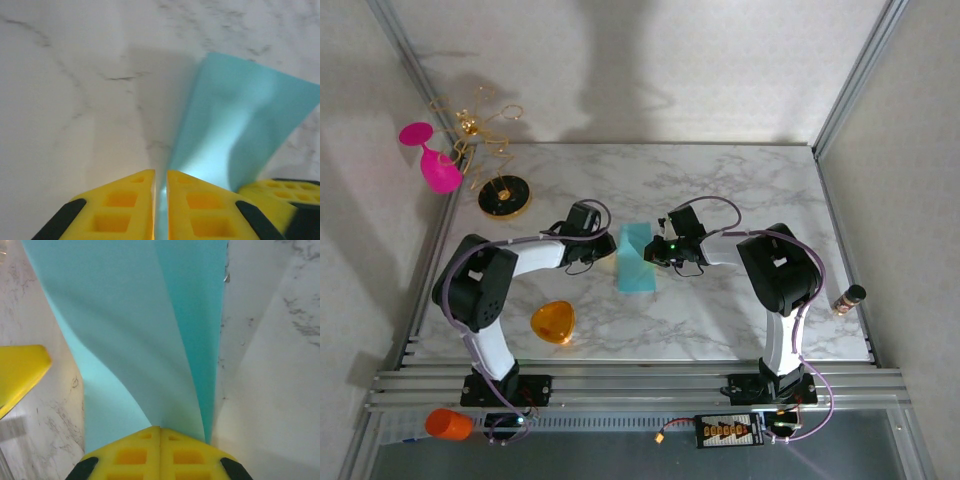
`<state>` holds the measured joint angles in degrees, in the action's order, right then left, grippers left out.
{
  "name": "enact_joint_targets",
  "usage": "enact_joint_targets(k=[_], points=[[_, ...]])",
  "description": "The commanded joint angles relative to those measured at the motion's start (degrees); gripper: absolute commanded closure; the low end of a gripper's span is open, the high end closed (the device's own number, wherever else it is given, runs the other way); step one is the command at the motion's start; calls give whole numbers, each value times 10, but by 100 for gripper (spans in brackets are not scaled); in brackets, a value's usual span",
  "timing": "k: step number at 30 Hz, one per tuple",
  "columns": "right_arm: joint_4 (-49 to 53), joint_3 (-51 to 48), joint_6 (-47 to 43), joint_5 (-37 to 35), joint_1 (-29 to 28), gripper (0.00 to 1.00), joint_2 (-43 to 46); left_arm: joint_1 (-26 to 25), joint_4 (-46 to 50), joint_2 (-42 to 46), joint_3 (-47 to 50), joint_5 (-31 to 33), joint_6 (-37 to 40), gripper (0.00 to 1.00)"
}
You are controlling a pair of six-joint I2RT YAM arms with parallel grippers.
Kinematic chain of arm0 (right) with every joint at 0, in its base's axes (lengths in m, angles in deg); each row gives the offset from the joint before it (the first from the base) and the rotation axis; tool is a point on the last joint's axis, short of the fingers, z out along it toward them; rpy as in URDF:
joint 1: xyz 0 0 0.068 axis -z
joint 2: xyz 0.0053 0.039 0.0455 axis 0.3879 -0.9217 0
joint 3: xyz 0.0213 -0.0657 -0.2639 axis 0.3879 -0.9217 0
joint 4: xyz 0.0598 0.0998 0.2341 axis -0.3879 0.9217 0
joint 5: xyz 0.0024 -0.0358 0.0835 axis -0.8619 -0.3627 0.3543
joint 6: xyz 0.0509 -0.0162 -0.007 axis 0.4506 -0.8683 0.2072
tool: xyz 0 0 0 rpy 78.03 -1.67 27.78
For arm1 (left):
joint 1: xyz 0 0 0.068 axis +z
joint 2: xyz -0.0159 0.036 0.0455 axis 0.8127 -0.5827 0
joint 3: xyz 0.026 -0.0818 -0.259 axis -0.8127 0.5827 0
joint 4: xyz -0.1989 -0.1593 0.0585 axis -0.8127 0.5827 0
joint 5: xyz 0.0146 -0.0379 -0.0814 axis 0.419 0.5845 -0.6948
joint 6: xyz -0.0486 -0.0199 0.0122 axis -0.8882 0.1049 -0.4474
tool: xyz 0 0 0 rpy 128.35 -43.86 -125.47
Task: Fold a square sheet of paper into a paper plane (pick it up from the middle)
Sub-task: First fold the square sheet of paper in half at the center of the table.
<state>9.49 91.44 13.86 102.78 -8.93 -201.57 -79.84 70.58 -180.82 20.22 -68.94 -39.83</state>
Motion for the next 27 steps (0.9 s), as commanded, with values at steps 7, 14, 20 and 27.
enact_joint_targets(k=[7,14,20,27], points=[[161,-53,-23,-154,3,100,-96,-45,-7,-44,-69,-15,2,85],[159,-59,-24,-150,3,100,-97,-39,9,-109,-111,-8,3,86],[166,-58,-34,-156,3,100,-101,-16,6,-114,-87,4,14,86],[173,-58,-43,-168,3,100,-102,38,4,-90,-49,5,32,86]])
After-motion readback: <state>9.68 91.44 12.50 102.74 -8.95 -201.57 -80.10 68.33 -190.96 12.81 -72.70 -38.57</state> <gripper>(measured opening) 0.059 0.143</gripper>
